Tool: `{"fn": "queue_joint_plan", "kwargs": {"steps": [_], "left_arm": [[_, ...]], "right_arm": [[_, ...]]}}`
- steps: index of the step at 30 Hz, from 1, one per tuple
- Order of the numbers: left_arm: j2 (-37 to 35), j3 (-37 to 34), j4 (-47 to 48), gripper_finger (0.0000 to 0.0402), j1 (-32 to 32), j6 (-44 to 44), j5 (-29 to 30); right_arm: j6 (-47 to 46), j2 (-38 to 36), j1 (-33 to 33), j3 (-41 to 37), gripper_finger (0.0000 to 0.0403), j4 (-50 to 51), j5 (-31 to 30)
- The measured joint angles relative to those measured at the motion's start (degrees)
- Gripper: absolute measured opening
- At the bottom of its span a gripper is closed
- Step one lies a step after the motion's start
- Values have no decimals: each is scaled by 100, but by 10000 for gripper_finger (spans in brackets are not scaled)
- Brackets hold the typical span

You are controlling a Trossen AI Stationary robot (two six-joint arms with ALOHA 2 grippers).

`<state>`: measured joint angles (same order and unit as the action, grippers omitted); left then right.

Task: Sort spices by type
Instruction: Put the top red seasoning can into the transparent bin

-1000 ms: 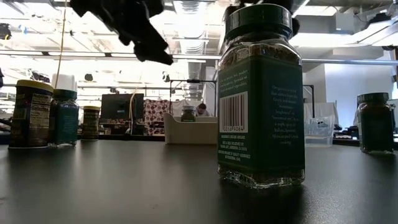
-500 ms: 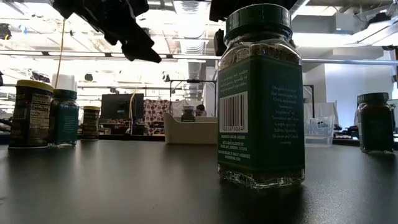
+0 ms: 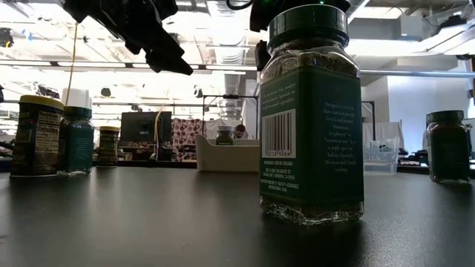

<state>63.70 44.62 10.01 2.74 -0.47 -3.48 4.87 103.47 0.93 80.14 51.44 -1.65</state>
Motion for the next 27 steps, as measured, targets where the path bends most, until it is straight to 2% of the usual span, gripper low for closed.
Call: {"fn": "queue_joint_plan", "kwargs": {"steps": [6,21,27], "left_arm": [[0,0,-1,272,0,4,-1],[0,0,3,272,129,31,1],[0,0,1,272,129,69,-1]], "right_arm": [[297,-1,-2,-27,350,17,24],[314,102,-2,-216,349,-175,128],[316,89,-13,-210,328,-155,175]]}}
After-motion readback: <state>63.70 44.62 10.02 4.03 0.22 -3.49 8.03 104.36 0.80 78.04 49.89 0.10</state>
